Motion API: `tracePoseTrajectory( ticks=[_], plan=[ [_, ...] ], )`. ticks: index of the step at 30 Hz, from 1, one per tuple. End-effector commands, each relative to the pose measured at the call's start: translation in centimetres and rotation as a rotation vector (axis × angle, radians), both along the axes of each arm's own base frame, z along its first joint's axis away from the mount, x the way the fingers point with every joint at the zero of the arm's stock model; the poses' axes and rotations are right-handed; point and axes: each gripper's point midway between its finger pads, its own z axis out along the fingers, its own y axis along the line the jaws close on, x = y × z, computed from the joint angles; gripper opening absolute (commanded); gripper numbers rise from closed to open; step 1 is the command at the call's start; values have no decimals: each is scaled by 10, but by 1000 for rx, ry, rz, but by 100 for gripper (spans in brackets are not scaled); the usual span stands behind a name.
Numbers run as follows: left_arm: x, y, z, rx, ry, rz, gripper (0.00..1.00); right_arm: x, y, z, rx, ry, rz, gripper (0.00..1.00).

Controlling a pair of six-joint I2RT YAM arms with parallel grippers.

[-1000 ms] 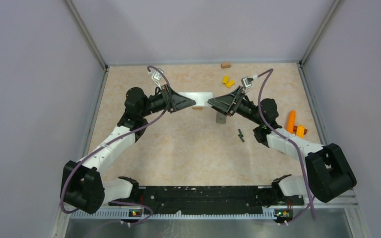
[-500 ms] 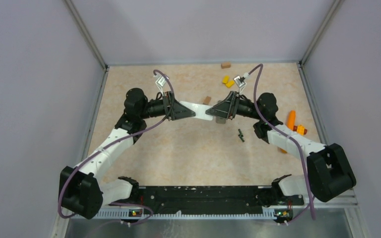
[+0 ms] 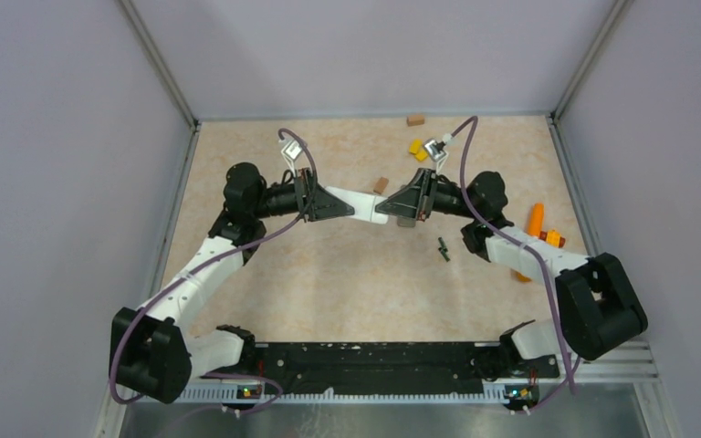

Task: Load the batteries into the remote control
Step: Remove the battery cover from the remote control.

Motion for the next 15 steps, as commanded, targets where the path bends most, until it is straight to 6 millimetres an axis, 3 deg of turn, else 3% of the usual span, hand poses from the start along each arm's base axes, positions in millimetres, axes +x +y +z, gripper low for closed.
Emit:
tracePoseTrajectory(
  ticks=[1, 3, 7, 10, 15],
  plan=[
    [-25, 11, 52, -99, -120, -54, 0, 2, 0, -5, -1, -81, 18, 12],
    [-26, 12, 53, -101, -125, -57, 0, 10, 2, -10, -23, -23, -14, 27],
    [-28, 14, 55, -88, -167, -47, 0, 26, 2, -16, -92, 80, -108, 44],
    [-26, 14, 56, -72, -178, -32, 0, 33, -1, -21, -147, 78, -163, 51],
    [-21, 13, 53, -61, -165, -31, 0, 29, 1, -8, -99, 73, -129, 55]
  ],
)
